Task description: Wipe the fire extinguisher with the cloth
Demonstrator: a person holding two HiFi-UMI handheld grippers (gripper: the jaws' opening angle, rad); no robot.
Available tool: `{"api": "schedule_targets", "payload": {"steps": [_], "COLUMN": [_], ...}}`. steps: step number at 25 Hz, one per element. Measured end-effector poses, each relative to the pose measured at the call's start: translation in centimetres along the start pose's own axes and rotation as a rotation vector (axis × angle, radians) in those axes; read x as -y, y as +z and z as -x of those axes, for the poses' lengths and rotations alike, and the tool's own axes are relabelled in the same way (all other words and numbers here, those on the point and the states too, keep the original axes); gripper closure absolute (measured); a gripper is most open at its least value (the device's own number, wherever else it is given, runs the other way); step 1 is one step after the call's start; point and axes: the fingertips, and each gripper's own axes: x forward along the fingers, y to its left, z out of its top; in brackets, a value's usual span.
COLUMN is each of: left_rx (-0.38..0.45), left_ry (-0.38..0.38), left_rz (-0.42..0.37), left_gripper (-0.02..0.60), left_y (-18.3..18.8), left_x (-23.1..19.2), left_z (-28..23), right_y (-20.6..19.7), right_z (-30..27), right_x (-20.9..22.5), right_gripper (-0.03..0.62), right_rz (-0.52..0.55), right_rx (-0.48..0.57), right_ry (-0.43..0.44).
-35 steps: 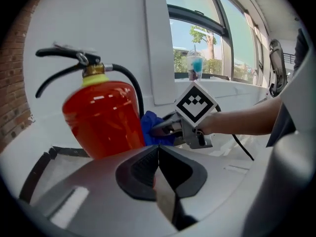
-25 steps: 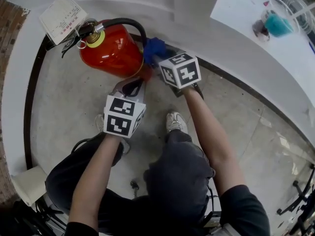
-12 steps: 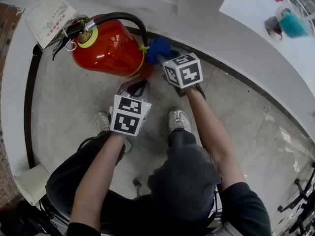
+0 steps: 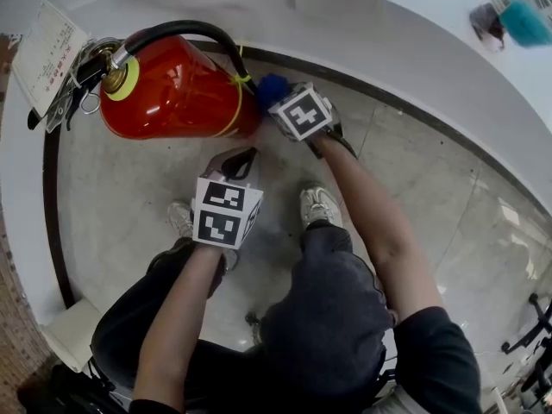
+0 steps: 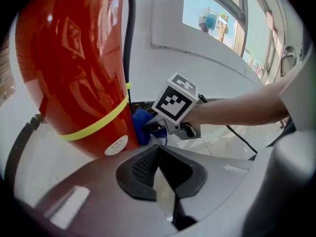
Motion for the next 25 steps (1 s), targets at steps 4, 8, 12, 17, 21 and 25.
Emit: {"api": "schedule_targets", "payload": {"steps": [4, 8, 12, 17, 21, 25], "left_rx": [-0.014, -0.022, -0.026, -0.009, 0.008, 0.015], "left_ry": [-0.004, -0.005, -0.009, -0.008, -0.005, 0.0], "left_rz": [0.009, 0.015, 0.016, 0.018, 0.028, 0.041], "left_gripper": [0.577, 0.577, 0.577, 0.577, 0.577, 0.577], "left_y": [-0.5, -0.7, -0.9, -0.4, 0.0, 0.1], "left_x": [-0.2, -0.2, 0.0, 0.5, 0.8, 0.9], "left_z": [-0.1, 0.0, 0.2, 1.2, 1.8, 2.0], "right_y": [0.2, -1.2, -2.4, -2.0, 0.6, 4.1], "right_z": [-0.7, -1.0, -0.6, 1.8, 5.4, 9.0], "right_x": [0.7, 0.9, -0.5, -3.7, -6.3, -7.5], "right_gripper": [0.52, 0.52, 0.52, 0.52, 0.52, 0.52], "right_rz": [0.098, 0.116, 0.072, 0.039, 0.047, 0.08], "right_rx": [-0.077, -0.172, -0.211, -0.109, 0.04, 0.152], "right_ry": [-0.03, -0.041, 0.017, 0.154, 0.198, 0.205]}}
